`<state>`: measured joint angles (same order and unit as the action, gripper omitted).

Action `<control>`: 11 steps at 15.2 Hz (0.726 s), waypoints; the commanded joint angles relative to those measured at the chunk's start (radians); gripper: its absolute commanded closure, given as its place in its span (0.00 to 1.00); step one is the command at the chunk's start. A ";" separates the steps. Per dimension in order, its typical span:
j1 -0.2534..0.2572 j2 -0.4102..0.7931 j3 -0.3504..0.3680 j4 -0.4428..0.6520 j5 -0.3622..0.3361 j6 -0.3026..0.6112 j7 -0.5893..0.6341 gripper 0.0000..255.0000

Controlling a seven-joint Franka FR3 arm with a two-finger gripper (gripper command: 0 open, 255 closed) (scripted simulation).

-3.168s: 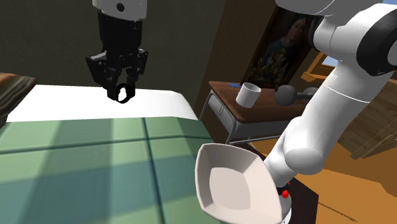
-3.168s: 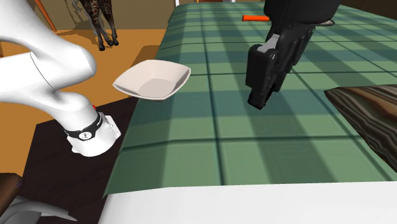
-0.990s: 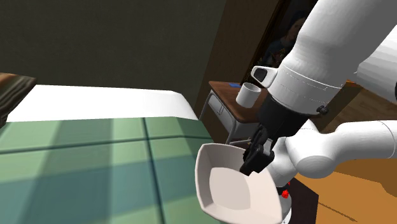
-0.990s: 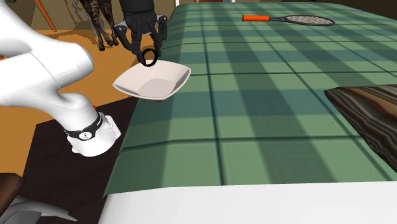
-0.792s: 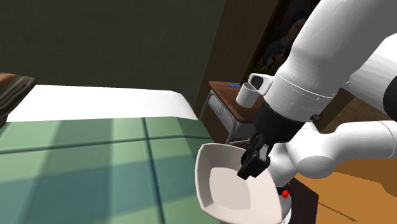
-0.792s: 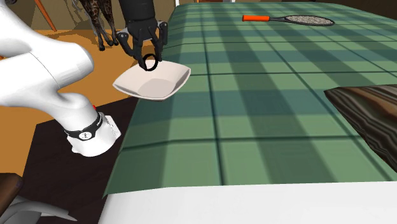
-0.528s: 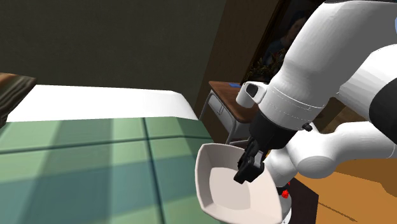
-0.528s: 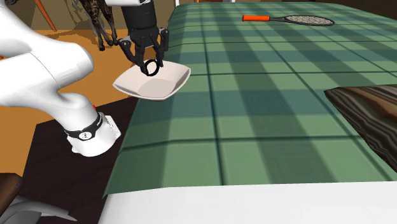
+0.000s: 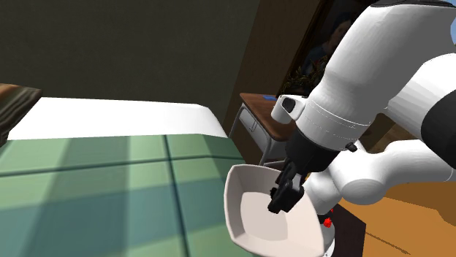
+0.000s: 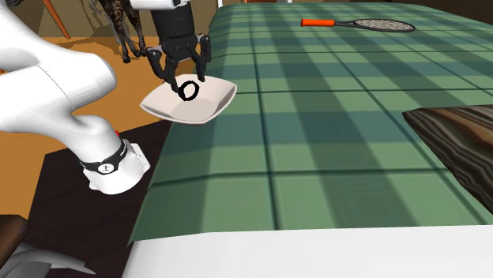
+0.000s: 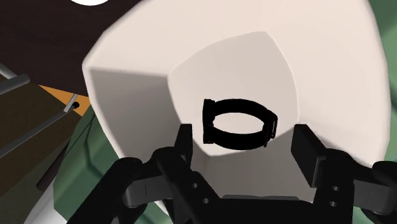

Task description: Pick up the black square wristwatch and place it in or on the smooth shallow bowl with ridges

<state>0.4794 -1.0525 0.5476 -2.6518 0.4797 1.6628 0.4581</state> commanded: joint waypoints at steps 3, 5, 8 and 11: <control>0.000 0.000 0.000 0.000 0.000 0.000 0.000 0.00; 0.000 0.000 0.000 0.000 0.000 0.000 0.000 0.00; -0.018 0.014 -0.043 0.100 -0.042 -0.086 0.007 0.00; -0.022 0.020 -0.053 0.127 -0.052 -0.107 0.009 0.00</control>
<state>0.4607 -1.0357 0.4982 -2.5290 0.4322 1.5579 0.4700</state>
